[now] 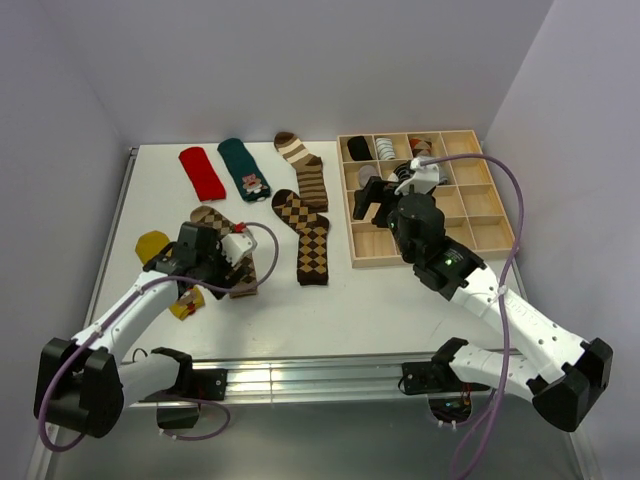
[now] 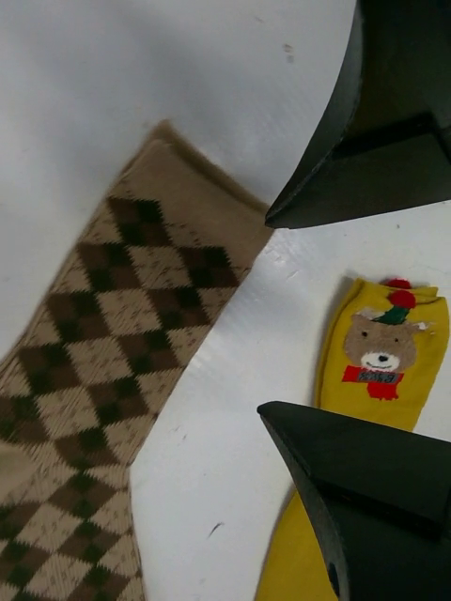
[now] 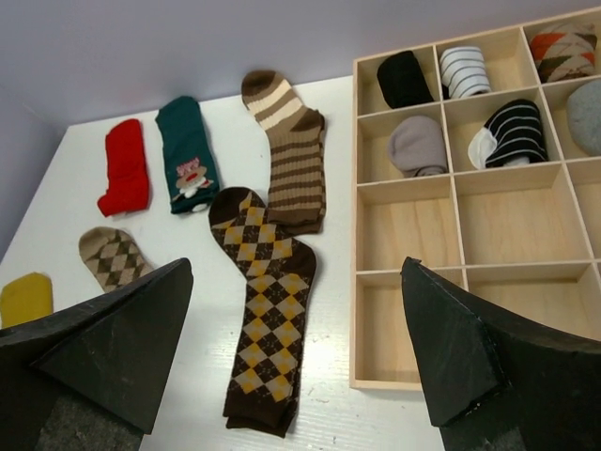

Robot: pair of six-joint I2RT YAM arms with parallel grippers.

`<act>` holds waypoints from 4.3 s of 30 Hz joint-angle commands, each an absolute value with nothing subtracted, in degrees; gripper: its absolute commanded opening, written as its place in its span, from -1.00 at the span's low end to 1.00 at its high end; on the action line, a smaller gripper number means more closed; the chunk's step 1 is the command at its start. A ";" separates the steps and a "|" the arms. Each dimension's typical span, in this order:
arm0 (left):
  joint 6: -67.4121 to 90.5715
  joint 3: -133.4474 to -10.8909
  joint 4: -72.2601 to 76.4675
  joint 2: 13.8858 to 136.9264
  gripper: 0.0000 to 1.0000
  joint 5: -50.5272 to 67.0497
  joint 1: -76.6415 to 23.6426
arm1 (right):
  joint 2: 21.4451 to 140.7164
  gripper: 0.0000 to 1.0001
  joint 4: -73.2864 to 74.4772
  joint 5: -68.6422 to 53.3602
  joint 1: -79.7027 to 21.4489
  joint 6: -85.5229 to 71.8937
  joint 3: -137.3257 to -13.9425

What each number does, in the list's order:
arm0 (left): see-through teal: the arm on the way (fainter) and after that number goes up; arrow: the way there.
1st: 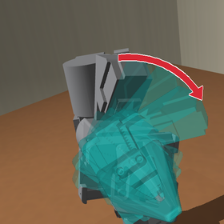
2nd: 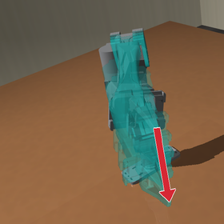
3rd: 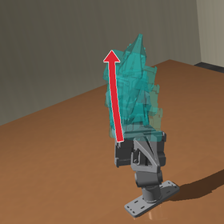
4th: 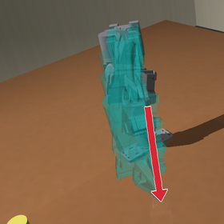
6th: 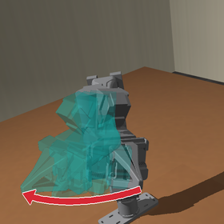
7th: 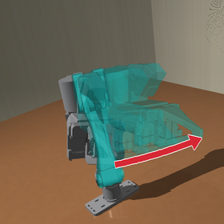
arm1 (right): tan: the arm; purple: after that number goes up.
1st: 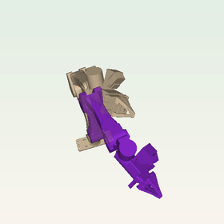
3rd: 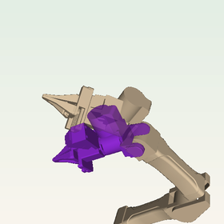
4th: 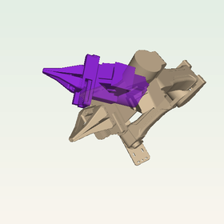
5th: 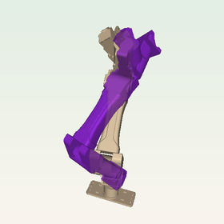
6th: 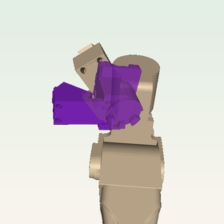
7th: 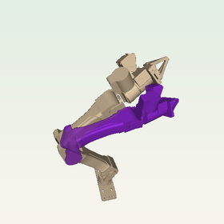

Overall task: Roll the socks
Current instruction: Roll the sock at the center of the board.

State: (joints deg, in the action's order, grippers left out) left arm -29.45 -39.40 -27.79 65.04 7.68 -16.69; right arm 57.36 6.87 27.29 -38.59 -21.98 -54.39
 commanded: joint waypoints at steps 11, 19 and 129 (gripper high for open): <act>-39.46 -31.73 -23.03 56.78 0.54 15.38 -18.81 | 59.41 0.92 3.96 26.72 -38.50 -24.52 -52.91; -39.81 -29.89 -20.57 59.33 0.47 16.52 -19.95 | 58.98 0.90 3.87 27.16 -38.50 -24.43 -51.77; -59.68 -58.97 -64.86 108.46 -0.99 47.64 -10.46 | 107.05 0.32 -28.21 -4.93 -66.18 -8.61 -52.39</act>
